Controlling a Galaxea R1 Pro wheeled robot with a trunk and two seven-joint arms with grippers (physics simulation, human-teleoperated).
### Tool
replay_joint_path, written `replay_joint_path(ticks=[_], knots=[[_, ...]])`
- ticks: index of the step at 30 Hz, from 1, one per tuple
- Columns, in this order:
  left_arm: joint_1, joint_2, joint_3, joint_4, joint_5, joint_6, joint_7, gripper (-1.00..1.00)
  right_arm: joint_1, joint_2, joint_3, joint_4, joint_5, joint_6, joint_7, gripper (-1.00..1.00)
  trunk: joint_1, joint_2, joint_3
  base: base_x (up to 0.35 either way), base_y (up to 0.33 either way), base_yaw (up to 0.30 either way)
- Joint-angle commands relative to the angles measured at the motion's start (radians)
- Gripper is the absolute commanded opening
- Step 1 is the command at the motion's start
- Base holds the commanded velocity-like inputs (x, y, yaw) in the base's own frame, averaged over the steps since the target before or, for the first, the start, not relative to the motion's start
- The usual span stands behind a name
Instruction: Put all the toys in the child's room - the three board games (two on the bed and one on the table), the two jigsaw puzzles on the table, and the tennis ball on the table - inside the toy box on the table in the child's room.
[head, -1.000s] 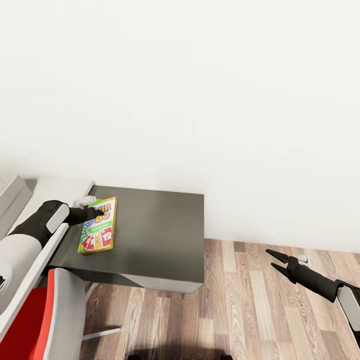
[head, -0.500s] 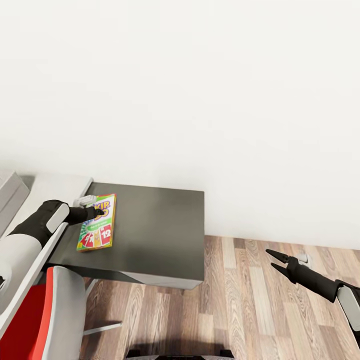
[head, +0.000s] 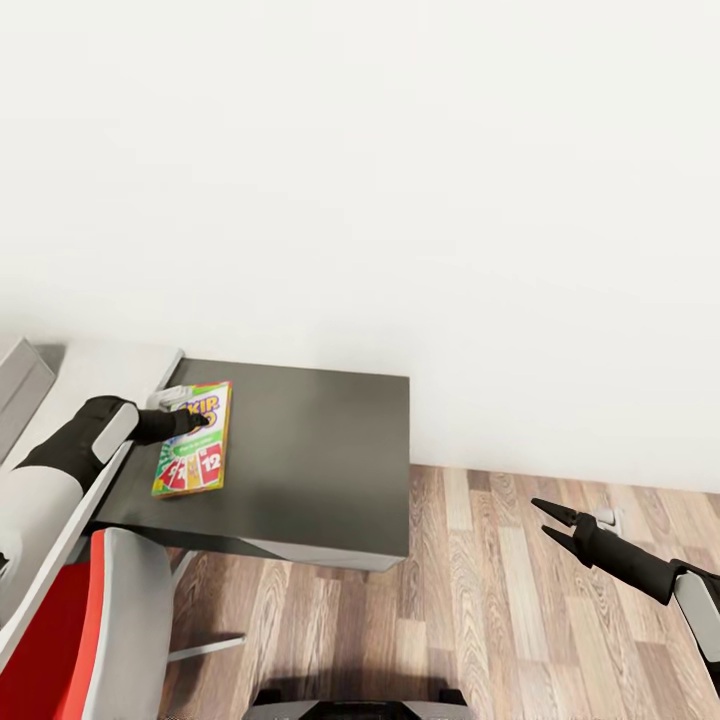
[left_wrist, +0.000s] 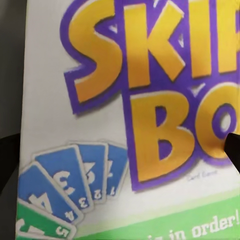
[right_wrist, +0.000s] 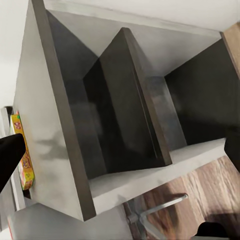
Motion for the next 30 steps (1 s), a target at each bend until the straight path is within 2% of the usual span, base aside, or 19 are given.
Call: replay_joint_path(ticks=[1, 8, 30], knots=[[0.001, -0.001, -0.004, 0.026, -0.005, 0.001, -0.008, 1.00, -0.001, 0.000, -0.001, 0.000, 0.000, 0.005, 0.003, 1.00, 0.001, -0.001, -0.003, 0.000, 0.000, 0.000], [0.001, -0.001, -0.006, 0.026, -0.005, 0.000, -0.008, 1.00, 0.000, 0.000, -0.002, 0.000, 0.000, 0.003, 0.003, 1.00, 0.001, -0.001, -0.005, 0.000, -0.024, 0.000], [0.001, -0.006, -0.007, 0.024, -0.006, 0.000, -0.007, 1.00, 0.000, 0.000, -0.002, 0.000, -0.001, 0.003, 0.004, 1.00, 0.001, -0.001, -0.005, 0.000, -0.229, 0.000]])
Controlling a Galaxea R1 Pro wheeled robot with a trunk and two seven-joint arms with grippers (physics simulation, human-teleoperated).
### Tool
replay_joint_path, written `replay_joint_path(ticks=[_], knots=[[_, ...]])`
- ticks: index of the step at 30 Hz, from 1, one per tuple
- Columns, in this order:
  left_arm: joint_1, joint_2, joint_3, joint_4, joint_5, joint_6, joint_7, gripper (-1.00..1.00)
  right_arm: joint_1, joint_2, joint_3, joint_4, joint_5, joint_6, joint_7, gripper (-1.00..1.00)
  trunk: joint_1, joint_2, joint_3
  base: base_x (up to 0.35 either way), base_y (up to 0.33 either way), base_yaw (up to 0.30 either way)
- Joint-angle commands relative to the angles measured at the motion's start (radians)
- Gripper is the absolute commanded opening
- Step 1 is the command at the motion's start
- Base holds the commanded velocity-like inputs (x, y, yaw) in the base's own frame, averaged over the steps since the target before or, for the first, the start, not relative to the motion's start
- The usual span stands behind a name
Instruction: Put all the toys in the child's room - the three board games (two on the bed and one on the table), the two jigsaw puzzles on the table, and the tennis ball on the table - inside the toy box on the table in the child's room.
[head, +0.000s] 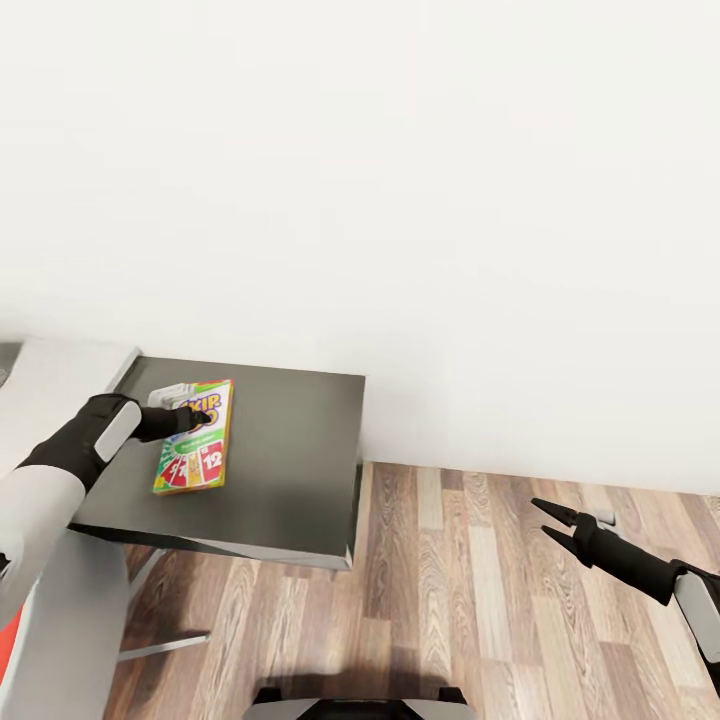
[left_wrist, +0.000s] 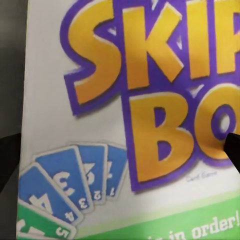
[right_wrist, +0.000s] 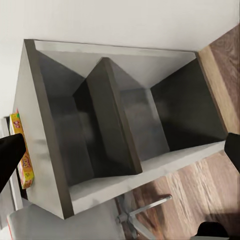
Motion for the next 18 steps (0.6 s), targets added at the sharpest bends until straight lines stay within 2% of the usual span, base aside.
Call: replay_joint_path(ticks=[1, 7, 14, 18], knots=[[0.000, 0.000, -0.007, 0.042, 0.012, 0.002, -0.008, 1.00, -0.001, 0.000, -0.002, 0.000, 0.000, 0.005, 0.003, 1.00, 0.001, -0.001, -0.002, 0.000, -0.115, 0.000], [0.000, 0.000, -0.007, 0.041, 0.012, 0.002, -0.009, 1.00, -0.001, 0.000, -0.004, 0.000, 0.000, 0.004, 0.004, 1.00, 0.001, -0.001, 0.000, 0.000, -0.032, -0.033], [0.000, 0.000, -0.007, 0.041, 0.012, 0.002, -0.008, 1.00, -0.001, 0.000, -0.004, 0.000, 0.000, 0.003, 0.004, 1.00, 0.001, -0.001, 0.007, 0.000, -0.004, -0.180], [0.000, -0.001, -0.007, 0.041, 0.012, 0.002, -0.008, 1.00, -0.001, 0.000, -0.004, 0.000, 0.000, 0.003, 0.004, 1.00, 0.001, -0.001, 0.012, -0.037, -0.169, -0.200]])
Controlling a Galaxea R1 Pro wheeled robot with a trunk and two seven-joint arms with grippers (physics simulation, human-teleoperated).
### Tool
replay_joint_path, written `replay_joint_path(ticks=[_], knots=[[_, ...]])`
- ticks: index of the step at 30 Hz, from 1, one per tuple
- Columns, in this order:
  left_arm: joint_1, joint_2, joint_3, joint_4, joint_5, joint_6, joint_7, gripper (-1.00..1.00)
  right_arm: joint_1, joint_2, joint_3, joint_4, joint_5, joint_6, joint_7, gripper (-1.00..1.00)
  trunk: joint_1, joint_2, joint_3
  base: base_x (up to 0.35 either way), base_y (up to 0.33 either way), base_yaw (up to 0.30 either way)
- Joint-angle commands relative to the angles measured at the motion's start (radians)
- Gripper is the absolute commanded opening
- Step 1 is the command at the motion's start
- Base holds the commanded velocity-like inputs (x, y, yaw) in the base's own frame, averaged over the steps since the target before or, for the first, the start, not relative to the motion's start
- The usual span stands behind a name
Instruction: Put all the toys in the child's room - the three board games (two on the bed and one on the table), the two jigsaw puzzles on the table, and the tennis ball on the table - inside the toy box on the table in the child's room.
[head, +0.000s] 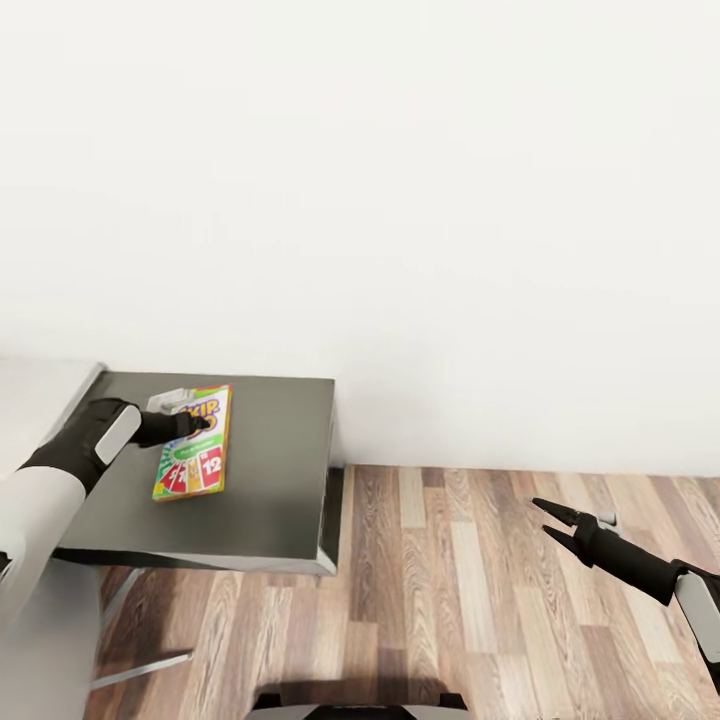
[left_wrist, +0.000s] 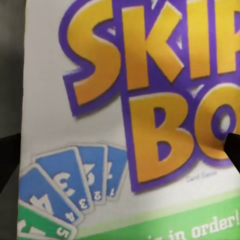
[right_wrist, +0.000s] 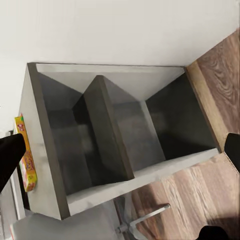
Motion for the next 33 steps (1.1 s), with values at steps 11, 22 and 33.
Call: replay_joint_path(ticks=[11, 22, 33], knots=[[0.001, 0.001, -0.009, 0.007, 0.011, 0.001, -0.008, 1.00, -0.002, 0.000, -0.001, 0.000, 0.000, 0.004, 0.002, 1.00, 0.001, -0.001, 0.006, -0.028, -0.093, -0.113], [0.002, 0.001, -0.011, 0.007, 0.011, 0.001, -0.008, 1.00, -0.002, 0.002, -0.001, 0.000, 0.000, -0.003, 0.004, 1.00, 0.001, -0.001, 0.006, -0.030, -0.057, -0.002], [0.002, 0.004, -0.011, 0.007, 0.011, -0.010, -0.010, 1.00, -0.002, 0.002, 0.000, 0.000, -0.001, 0.000, 0.001, 1.00, 0.001, -0.001, 0.006, -0.031, -0.036, 0.000]])
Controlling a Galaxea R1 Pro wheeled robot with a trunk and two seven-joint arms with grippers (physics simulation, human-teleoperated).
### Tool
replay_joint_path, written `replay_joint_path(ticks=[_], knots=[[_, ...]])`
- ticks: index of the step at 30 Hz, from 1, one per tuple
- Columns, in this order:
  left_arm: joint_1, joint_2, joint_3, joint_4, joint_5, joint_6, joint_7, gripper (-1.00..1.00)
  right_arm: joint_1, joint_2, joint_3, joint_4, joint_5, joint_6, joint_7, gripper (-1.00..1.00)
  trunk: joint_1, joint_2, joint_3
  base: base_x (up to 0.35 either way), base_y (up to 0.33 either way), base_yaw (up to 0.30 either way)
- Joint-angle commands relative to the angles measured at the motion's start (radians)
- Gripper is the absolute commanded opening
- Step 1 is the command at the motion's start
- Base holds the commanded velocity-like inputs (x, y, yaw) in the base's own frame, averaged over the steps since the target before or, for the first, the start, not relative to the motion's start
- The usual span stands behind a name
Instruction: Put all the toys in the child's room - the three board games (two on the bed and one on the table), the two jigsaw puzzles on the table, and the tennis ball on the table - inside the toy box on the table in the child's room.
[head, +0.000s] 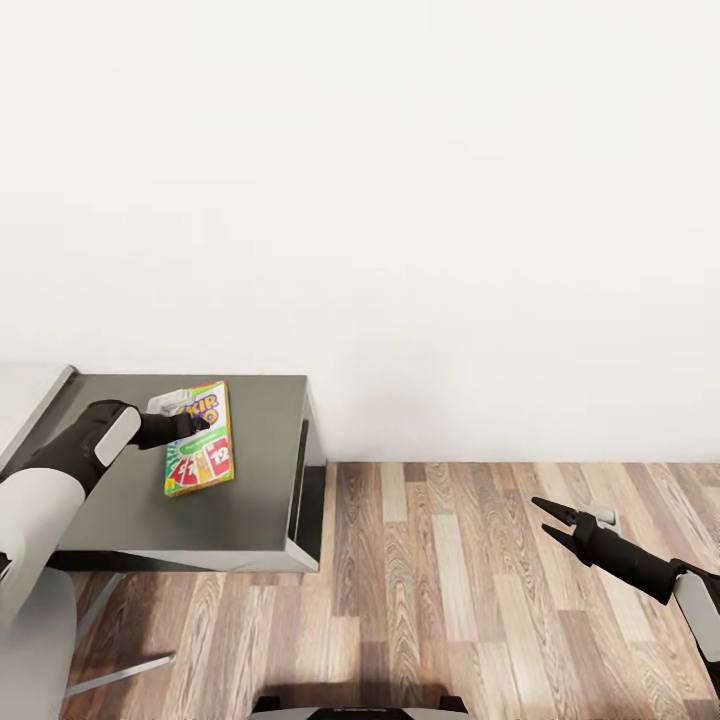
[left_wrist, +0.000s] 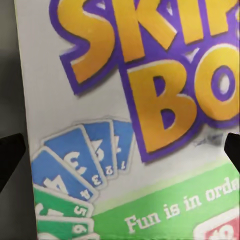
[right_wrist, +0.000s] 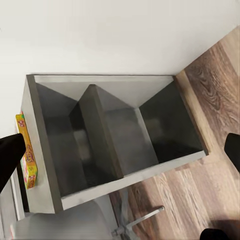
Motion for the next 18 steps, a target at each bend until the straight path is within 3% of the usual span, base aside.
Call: replay_joint_path(ticks=[1, 5, 18], knots=[[-0.001, 0.001, -0.004, -0.001, -0.005, 0.002, -0.005, 1.00, -0.001, 0.000, -0.001, 0.000, 0.000, 0.005, 0.003, 1.00, 0.000, -0.002, -0.001, -0.135, -0.144, 0.000], [-0.001, 0.001, -0.003, -0.001, -0.005, 0.002, -0.005, 1.00, -0.001, -0.001, -0.001, 0.000, 0.000, 0.006, 0.002, 1.00, 0.000, -0.002, -0.001, -0.081, -0.089, -0.028], [-0.001, -0.001, -0.004, -0.001, -0.005, 0.002, -0.005, 1.00, -0.001, 0.001, 0.001, 0.000, 0.000, 0.007, 0.002, 1.00, 0.000, -0.002, 0.011, -0.005, -0.013, -0.154]])
